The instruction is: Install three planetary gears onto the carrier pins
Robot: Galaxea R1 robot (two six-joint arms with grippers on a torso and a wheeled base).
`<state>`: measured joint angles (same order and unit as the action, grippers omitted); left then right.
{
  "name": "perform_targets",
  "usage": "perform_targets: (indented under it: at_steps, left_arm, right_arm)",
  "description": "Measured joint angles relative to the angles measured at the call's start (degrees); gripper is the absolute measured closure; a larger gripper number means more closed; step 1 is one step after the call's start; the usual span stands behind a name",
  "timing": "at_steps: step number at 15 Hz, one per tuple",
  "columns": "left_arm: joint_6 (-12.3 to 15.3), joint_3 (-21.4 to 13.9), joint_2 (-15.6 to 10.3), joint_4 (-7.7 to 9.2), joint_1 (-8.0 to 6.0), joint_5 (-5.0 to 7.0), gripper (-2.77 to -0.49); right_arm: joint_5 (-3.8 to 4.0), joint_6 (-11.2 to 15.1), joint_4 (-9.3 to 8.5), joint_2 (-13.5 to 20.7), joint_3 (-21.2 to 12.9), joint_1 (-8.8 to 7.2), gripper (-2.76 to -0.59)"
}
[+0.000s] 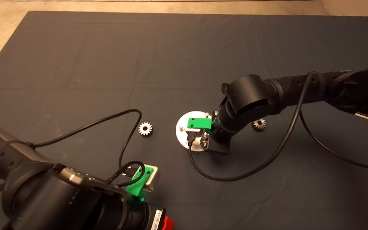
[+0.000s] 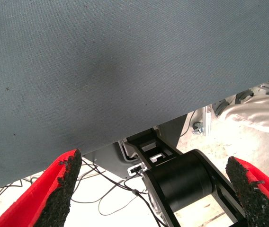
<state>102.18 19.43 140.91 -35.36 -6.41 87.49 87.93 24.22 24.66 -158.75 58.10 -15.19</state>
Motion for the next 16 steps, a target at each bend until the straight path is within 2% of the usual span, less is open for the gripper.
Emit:
perform_targets:
  at_steps: [4,7,16]
  left_arm:
    - [0.00,0.00,-0.01,0.00,0.00,0.01,-2.17]
    - [0.00,0.00,-0.01,0.01,0.00,0.02,-2.17]
    - [0.00,0.00,-0.12,0.00,0.00,0.02,-2.17]
  right_arm:
    - [-0.01,-0.02,0.00,0.01,0.00,0.00,-0.95]
    - [-0.01,-0.16,0.00,0.01,0.00,0.00,-0.95]
    - [-0.22,-0.22,0.02,0.10,-0.02,-0.07,-1.45]
